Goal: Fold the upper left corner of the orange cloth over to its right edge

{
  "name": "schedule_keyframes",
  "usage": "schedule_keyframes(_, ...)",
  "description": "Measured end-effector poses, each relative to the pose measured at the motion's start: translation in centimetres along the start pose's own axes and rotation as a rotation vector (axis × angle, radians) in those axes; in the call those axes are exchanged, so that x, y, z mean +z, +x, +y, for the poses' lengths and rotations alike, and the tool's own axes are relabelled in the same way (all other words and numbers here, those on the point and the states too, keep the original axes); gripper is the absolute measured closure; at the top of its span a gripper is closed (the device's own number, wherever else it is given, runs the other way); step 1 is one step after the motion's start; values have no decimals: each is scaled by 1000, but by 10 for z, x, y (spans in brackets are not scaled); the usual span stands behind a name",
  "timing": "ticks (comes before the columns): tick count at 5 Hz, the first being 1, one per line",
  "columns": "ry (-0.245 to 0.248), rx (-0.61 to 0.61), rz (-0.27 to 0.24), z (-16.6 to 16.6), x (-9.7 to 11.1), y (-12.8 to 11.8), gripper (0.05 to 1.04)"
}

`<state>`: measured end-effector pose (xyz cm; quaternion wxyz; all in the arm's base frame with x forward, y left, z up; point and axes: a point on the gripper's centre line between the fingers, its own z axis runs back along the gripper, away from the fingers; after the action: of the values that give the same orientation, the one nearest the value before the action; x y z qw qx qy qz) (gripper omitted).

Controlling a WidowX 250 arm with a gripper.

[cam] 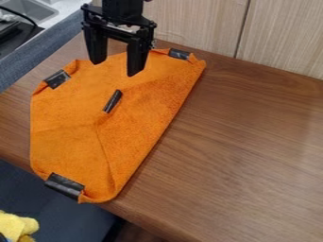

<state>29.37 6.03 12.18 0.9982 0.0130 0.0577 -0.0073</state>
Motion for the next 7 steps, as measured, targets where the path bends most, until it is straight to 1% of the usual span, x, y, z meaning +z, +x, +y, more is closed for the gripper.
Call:
schedule_keyframes(1,-9,-5,30,-1,-9,1,83)
schedule_keyframes(2,-30,27,11,28,-15,2,83)
schedule_keyframes(3,-24,80,-31,59,-12,4,83)
schedule_keyframes(4,-46,111,-7,87,-18,8,83)
schedule_keyframes(5,-68,101,-7,104,-25,14,83)
schedule_keyframes(6,-108,88,-55,129,-31,15,83)
schedule_keyframes(7,-123,121,-82,150,-42,11,83)
